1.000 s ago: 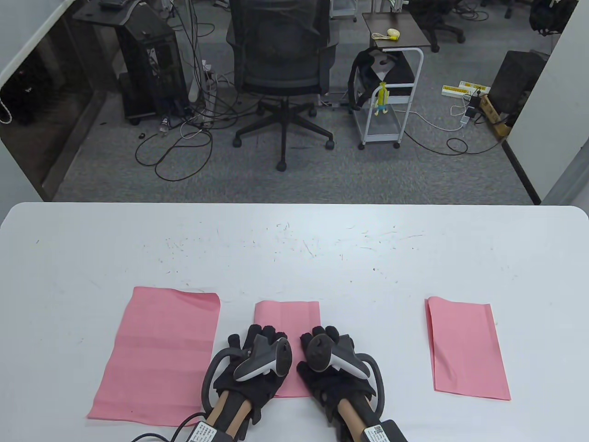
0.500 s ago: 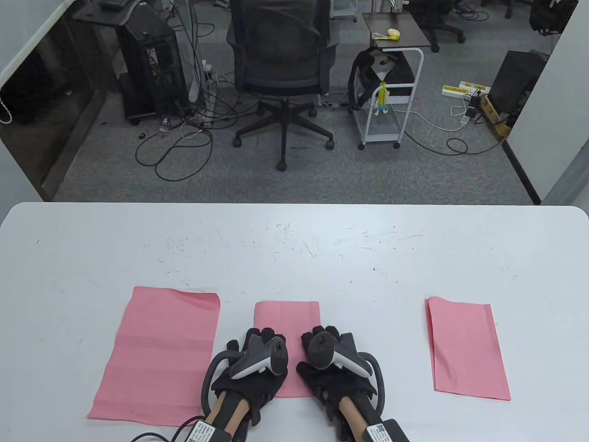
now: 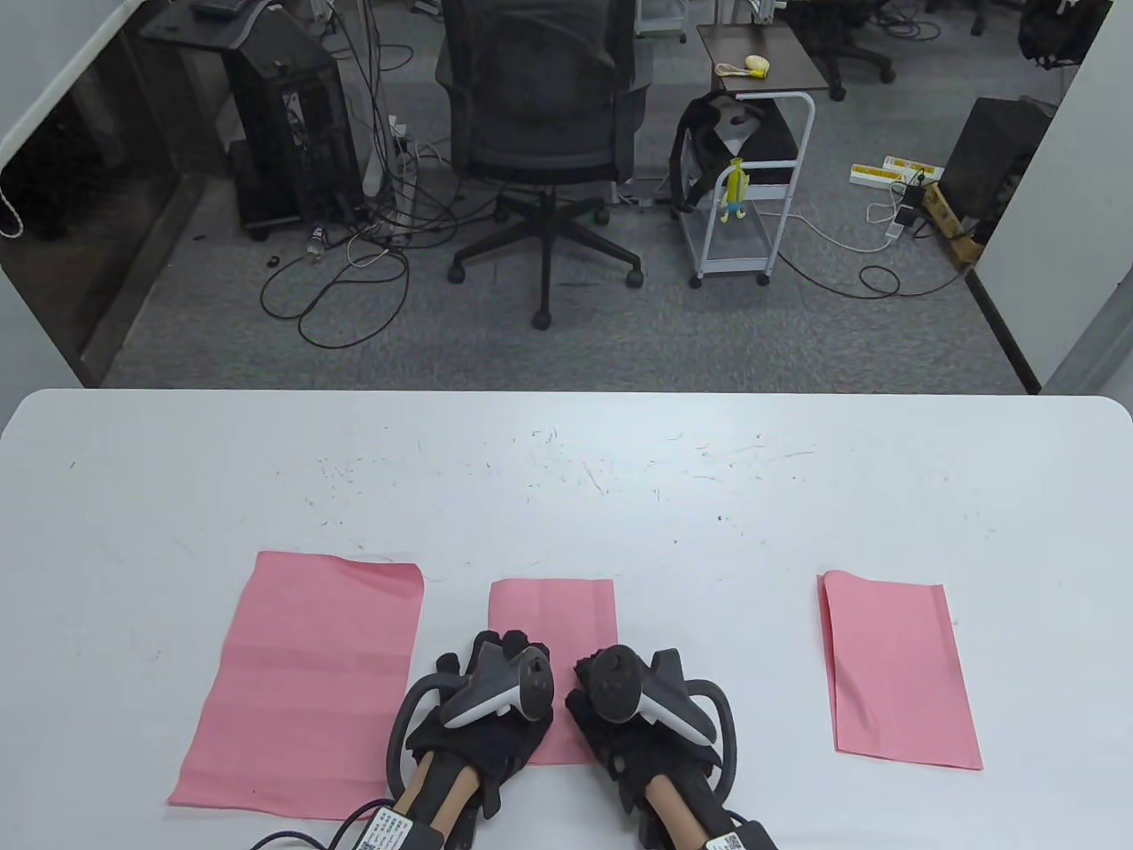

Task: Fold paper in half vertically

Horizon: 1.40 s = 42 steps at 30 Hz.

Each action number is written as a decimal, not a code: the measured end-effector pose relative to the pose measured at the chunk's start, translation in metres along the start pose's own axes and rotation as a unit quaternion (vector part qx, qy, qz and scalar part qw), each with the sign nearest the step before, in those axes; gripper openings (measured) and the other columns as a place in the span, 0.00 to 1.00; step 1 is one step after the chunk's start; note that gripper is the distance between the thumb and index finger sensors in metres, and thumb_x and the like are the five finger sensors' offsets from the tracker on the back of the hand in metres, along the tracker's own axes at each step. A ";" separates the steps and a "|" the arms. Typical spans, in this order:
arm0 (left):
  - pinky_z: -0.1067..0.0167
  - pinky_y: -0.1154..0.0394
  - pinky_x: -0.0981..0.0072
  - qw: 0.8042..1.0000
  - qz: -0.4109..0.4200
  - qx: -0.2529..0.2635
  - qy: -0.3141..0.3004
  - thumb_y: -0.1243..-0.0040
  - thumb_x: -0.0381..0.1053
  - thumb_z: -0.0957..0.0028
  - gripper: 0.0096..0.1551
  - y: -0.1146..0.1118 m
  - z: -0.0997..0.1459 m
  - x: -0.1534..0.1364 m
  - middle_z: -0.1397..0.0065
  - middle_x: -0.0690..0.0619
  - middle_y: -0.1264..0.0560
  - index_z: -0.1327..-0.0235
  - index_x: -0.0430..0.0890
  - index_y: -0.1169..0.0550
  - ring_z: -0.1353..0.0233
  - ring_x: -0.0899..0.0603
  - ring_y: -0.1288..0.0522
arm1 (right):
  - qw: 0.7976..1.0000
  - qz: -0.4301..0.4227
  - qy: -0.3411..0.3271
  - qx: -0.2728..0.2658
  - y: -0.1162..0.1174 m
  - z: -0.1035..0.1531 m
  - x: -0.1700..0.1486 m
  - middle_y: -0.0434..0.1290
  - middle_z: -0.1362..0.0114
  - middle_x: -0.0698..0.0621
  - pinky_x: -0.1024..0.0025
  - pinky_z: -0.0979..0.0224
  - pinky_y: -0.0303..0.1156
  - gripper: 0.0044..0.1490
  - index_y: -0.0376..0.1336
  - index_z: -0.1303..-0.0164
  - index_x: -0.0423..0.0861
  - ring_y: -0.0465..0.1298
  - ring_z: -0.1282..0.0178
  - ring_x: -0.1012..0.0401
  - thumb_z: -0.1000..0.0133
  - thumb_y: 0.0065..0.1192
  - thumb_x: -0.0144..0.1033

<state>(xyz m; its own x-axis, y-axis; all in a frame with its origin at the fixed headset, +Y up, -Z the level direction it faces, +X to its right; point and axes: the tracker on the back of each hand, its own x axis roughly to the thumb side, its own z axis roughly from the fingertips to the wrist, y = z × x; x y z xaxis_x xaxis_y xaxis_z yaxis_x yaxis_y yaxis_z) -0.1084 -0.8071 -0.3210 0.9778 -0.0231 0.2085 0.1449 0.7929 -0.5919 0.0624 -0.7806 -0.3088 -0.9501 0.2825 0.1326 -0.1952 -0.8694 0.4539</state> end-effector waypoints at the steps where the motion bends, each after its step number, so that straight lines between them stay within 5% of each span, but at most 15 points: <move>1: 0.19 0.65 0.31 1.000 0.000 0.000 0.000 0.76 0.70 0.44 0.45 0.000 0.000 0.000 0.13 0.58 0.74 0.20 0.61 0.71 0.13 0.41 0.73 | 1.000 -0.015 0.001 0.004 0.001 0.000 -0.001 0.58 0.17 0.50 0.48 0.19 0.56 0.38 0.57 0.24 0.52 0.58 0.17 0.49 0.44 0.47 0.57; 14: 0.19 0.64 0.31 1.000 -0.002 0.001 -0.001 0.75 0.70 0.44 0.44 0.000 0.000 0.000 0.13 0.58 0.74 0.20 0.61 0.71 0.13 0.41 0.73 | 0.996 -0.002 0.070 0.052 0.001 -0.033 -0.006 0.40 0.13 0.58 0.50 0.15 0.42 0.41 0.42 0.20 0.60 0.41 0.13 0.55 0.43 0.45 0.60; 26: 0.19 0.64 0.31 1.000 -0.003 0.003 -0.003 0.75 0.70 0.44 0.45 0.000 0.000 0.001 0.13 0.58 0.74 0.20 0.61 0.71 0.13 0.41 0.73 | 0.992 -0.024 0.111 0.059 -0.021 -0.075 -0.007 0.40 0.13 0.59 0.49 0.15 0.42 0.41 0.42 0.20 0.60 0.40 0.12 0.57 0.43 0.45 0.59; 38: 0.19 0.64 0.31 1.000 -0.003 0.005 -0.004 0.76 0.70 0.44 0.45 0.000 -0.001 0.001 0.13 0.58 0.74 0.20 0.61 0.71 0.13 0.40 0.73 | 0.992 -0.030 0.091 0.085 -0.025 -0.074 -0.009 0.36 0.13 0.56 0.47 0.15 0.40 0.44 0.38 0.20 0.59 0.38 0.13 0.54 0.44 0.45 0.59; 42: 0.19 0.64 0.31 1.000 -0.003 0.006 -0.004 0.76 0.70 0.44 0.45 0.000 -0.001 0.001 0.13 0.58 0.74 0.20 0.61 0.71 0.13 0.40 0.73 | 0.997 -0.036 0.052 0.053 -0.034 -0.055 -0.010 0.39 0.13 0.51 0.47 0.17 0.46 0.44 0.39 0.20 0.56 0.44 0.14 0.50 0.44 0.46 0.58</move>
<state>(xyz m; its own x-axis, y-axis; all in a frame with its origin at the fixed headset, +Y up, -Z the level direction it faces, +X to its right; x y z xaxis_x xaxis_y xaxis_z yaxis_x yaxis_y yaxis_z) -0.1073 -0.8078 -0.3211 0.9755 -0.0228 0.2190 0.1491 0.8002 -0.5809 0.0650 -0.7762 -0.3736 -0.9558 0.2940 0.0059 -0.2425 -0.7996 0.5494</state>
